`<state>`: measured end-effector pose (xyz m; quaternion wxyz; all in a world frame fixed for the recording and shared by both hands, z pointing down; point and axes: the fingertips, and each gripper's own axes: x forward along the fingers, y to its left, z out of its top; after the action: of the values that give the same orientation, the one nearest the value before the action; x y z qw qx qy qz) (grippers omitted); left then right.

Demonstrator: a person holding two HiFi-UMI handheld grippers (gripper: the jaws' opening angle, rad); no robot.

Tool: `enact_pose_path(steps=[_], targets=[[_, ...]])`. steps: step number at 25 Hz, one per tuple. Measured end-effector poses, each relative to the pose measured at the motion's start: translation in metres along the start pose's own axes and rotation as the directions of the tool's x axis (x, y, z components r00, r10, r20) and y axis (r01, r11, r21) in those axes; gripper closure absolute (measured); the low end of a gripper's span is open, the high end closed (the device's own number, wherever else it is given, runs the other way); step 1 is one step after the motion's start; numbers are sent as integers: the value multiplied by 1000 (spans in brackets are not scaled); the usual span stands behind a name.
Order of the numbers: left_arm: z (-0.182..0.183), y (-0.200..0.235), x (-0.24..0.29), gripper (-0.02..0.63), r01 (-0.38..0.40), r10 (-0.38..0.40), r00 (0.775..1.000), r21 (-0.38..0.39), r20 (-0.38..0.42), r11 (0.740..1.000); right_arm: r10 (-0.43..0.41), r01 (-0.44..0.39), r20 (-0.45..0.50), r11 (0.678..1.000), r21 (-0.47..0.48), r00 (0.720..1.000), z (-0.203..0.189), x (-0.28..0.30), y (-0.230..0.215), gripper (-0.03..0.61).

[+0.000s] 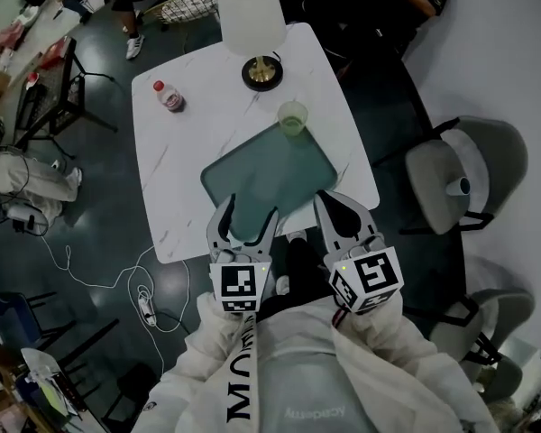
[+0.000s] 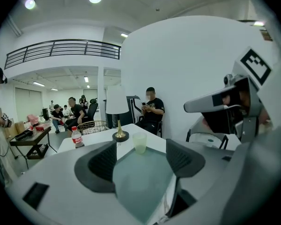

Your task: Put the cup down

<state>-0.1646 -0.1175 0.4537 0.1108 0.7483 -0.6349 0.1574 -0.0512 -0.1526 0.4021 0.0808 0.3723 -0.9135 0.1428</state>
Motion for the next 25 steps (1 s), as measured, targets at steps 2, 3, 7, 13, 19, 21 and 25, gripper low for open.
enact_pose_path(steps=[2, 3, 7, 13, 19, 21, 25], targets=[[4, -4, -16, 280, 0, 0, 1000, 2, 12, 1000, 7, -7, 4, 1000, -8, 1000, 2, -9, 10, 572], [6, -5, -23, 291, -2, 2, 1000, 4, 20, 1000, 11, -11, 8, 1000, -11, 1000, 3, -13, 15, 572], [13, -10, -53, 299, -11, 11, 998, -4, 54, 1000, 35, -34, 27, 999, -33, 999, 8, -29, 38, 572], [22, -17, -101, 361, -21, 23, 993, -18, 114, 1000, 67, -64, 65, 996, -57, 996, 18, -59, 80, 572], [18, -25, -149, 460, -38, 45, 988, -48, 151, 998, 115, -105, 109, 990, -91, 987, 29, -85, 124, 572], [16, -25, -165, 506, -46, 54, 986, -55, 158, 997, 123, -112, 114, 989, -95, 986, 29, -93, 136, 572], [11, -22, -187, 549, -70, 79, 984, -60, 161, 996, 142, -130, 115, 986, -102, 983, 24, -105, 155, 572]])
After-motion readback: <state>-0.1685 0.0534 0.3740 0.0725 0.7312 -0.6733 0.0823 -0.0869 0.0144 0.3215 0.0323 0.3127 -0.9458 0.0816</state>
